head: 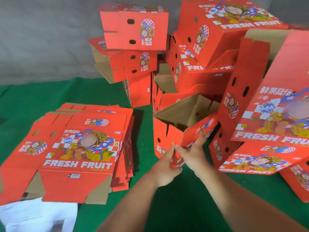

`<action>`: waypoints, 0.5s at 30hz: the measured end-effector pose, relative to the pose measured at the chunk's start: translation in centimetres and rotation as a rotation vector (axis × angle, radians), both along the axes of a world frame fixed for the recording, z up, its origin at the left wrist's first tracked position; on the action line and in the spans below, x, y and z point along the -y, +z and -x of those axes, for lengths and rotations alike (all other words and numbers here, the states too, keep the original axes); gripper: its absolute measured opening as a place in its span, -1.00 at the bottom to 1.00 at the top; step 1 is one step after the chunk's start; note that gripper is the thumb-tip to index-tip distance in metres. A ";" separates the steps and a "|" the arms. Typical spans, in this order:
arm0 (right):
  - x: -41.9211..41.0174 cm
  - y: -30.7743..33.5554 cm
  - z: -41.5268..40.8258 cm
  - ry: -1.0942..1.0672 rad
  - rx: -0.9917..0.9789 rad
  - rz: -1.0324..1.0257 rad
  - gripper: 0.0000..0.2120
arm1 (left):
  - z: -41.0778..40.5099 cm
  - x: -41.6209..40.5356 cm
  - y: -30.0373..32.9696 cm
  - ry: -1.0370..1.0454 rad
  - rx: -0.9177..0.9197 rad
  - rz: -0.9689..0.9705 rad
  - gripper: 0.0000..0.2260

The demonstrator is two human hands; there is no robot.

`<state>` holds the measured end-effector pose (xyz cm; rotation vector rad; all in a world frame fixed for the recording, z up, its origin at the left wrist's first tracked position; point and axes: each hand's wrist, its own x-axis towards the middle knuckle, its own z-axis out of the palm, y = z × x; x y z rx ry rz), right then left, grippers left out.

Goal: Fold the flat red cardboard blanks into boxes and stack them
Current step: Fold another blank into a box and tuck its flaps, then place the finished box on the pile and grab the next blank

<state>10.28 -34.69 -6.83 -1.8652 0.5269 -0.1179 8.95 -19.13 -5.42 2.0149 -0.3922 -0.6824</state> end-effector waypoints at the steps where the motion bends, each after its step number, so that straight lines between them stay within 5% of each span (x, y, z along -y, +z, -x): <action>1: 0.5 0.1 -0.5 -0.010 0.004 0.017 0.17 | -0.6 0.9 0.4 0.071 -0.031 0.070 -0.22; 5: 2.6 1.2 -2.2 -0.182 -0.057 0.150 0.11 | -2.1 2.3 1.5 0.237 -0.035 0.265 -0.56; 7: 4.4 1.2 -2.8 -0.323 -0.134 0.128 -0.08 | -2.3 1.9 1.4 0.276 -0.028 0.288 -0.63; 10: 5.7 1.8 -2.9 -0.452 -0.222 -0.308 -0.49 | -2.5 1.0 0.5 0.376 -0.073 0.229 -0.54; 15: 0.3 1.8 -1.9 -0.392 -0.135 -0.472 -0.43 | -2.8 0.2 -0.2 0.495 -0.056 0.230 -0.53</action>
